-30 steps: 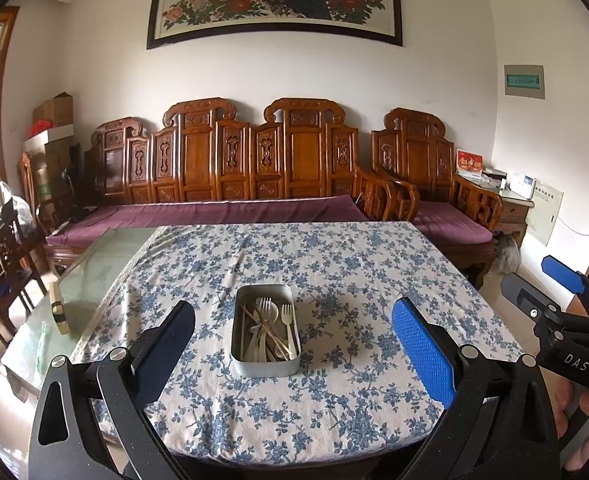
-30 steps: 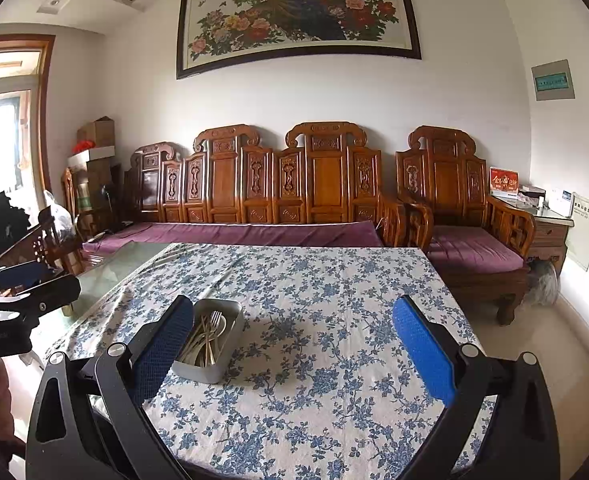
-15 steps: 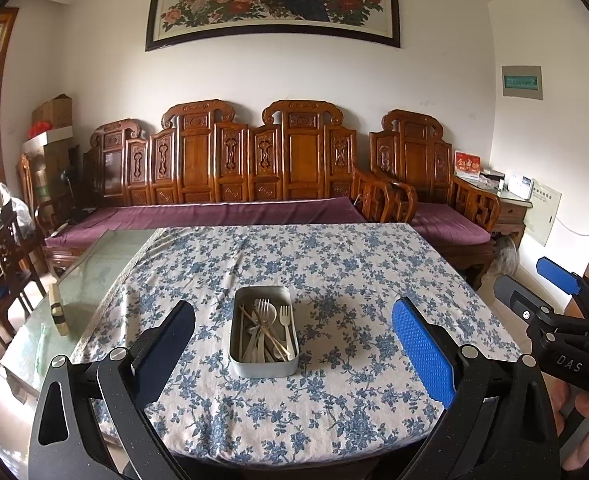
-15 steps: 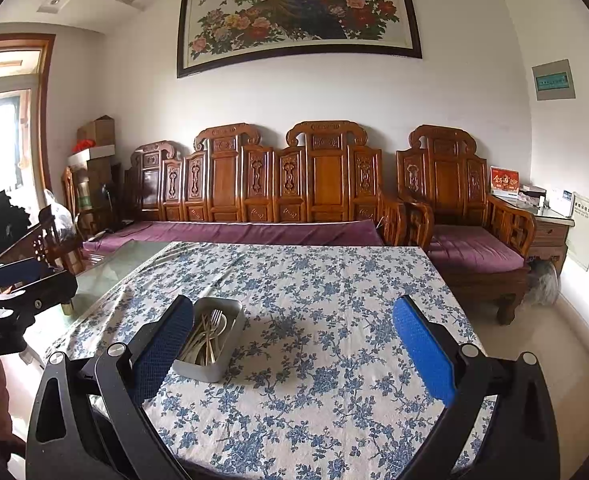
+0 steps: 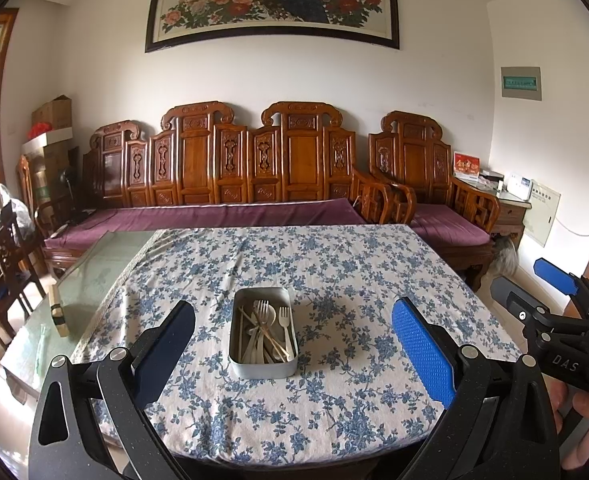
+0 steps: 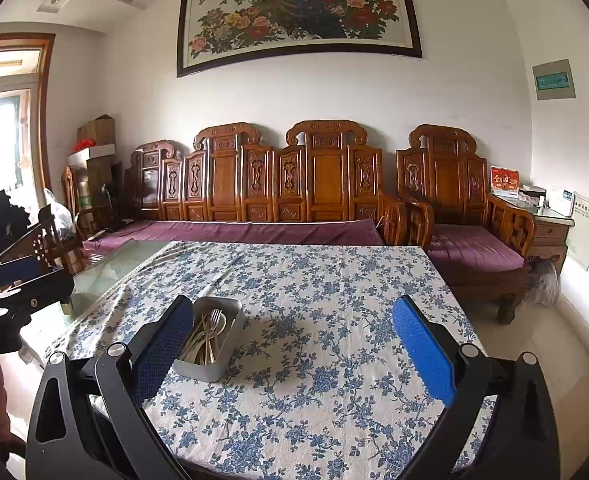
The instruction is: Organize utensils
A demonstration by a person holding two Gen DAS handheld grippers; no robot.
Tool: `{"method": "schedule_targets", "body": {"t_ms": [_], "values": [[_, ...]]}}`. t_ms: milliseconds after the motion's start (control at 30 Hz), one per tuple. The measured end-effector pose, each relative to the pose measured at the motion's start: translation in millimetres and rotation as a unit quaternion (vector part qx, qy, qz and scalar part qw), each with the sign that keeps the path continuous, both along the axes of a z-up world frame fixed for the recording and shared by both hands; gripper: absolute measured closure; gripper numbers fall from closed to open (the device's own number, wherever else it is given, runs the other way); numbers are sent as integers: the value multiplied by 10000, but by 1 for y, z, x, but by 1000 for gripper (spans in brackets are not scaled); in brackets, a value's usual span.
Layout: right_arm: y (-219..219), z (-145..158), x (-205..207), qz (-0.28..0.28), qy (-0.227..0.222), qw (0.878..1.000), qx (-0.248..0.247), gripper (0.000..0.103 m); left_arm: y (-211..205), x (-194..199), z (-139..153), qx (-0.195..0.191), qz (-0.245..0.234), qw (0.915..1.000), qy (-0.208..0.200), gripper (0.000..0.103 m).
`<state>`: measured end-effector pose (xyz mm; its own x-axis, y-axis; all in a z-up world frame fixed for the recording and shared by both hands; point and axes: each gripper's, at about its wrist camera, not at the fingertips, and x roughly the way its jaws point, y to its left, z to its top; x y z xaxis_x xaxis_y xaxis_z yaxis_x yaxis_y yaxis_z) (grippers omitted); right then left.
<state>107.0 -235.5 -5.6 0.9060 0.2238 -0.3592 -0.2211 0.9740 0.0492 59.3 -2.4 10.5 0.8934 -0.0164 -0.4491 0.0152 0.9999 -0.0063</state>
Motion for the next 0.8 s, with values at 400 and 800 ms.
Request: {"method": "schedule_targets", "body": {"t_ms": [400, 800], "values": [[0, -3, 0, 9, -1, 10000, 4, 3, 0, 0, 0, 3, 2, 10000, -1, 8], [0, -4, 0, 17, -2, 10000, -2, 3, -1, 0, 1, 1, -10, 10000, 10, 8]]}}
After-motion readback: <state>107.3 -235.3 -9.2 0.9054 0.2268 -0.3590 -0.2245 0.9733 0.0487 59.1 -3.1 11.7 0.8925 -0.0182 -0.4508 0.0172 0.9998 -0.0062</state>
